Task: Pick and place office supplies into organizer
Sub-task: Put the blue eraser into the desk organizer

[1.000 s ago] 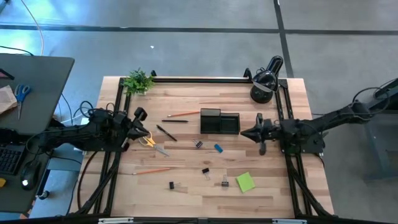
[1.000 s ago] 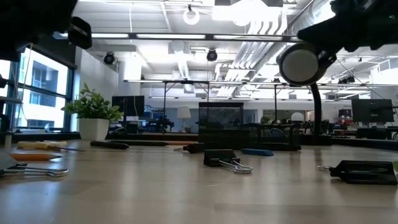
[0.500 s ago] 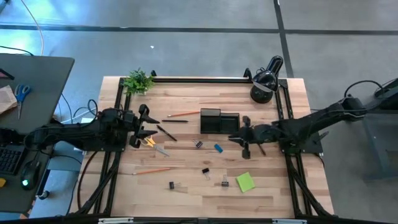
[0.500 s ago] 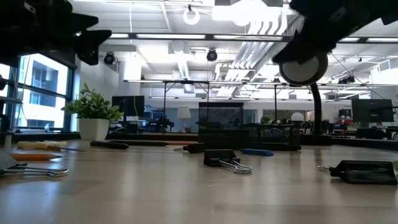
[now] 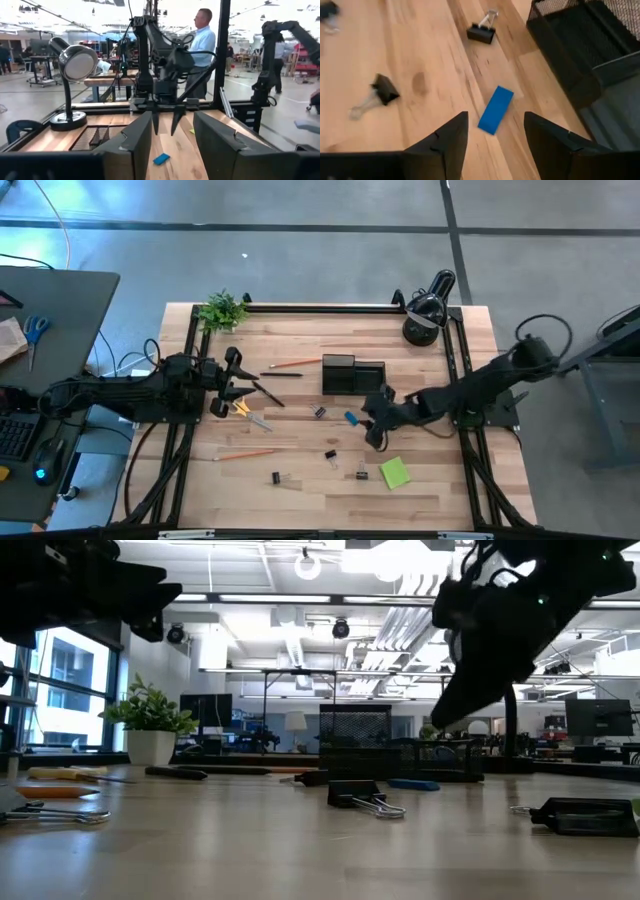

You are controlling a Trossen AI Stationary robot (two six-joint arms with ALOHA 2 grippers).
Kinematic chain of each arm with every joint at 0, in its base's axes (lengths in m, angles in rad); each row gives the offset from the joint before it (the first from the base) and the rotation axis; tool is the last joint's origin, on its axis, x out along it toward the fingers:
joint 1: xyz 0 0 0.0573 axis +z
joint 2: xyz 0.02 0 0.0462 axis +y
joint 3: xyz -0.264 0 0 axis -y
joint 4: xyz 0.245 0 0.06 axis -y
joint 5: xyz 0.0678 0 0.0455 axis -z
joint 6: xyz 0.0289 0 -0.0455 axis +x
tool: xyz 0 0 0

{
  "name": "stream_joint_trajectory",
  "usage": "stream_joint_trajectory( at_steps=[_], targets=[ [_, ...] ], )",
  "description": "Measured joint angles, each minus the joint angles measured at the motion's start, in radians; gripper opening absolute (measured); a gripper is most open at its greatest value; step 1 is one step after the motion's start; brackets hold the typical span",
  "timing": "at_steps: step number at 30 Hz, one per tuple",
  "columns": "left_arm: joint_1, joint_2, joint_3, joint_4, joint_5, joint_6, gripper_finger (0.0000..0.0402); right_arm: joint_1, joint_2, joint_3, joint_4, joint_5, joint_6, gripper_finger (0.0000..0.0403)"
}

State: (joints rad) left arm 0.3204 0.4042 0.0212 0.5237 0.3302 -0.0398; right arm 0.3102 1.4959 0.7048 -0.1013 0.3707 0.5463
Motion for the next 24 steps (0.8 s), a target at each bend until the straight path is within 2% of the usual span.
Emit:
stream_joint_trajectory(
  at_steps=[7,12,24],
  targets=[
    [0.0,0.0,0.0,-0.002,0.007,0.013,0.0127,0.031,0.179,0.141,-0.079,0.122,0.086,0.0176],
    [0.0,0.0,0.0,-0.025,0.025,0.033,0.0128,0.033,0.279,0.208,-0.159,0.131,0.16,0.0163],
    [0.0,0.001,0.0,-0.056,0.025,0.059,0.0129,0.031,0.311,0.198,-0.163,0.121,0.265,0.0118]
  ],
)
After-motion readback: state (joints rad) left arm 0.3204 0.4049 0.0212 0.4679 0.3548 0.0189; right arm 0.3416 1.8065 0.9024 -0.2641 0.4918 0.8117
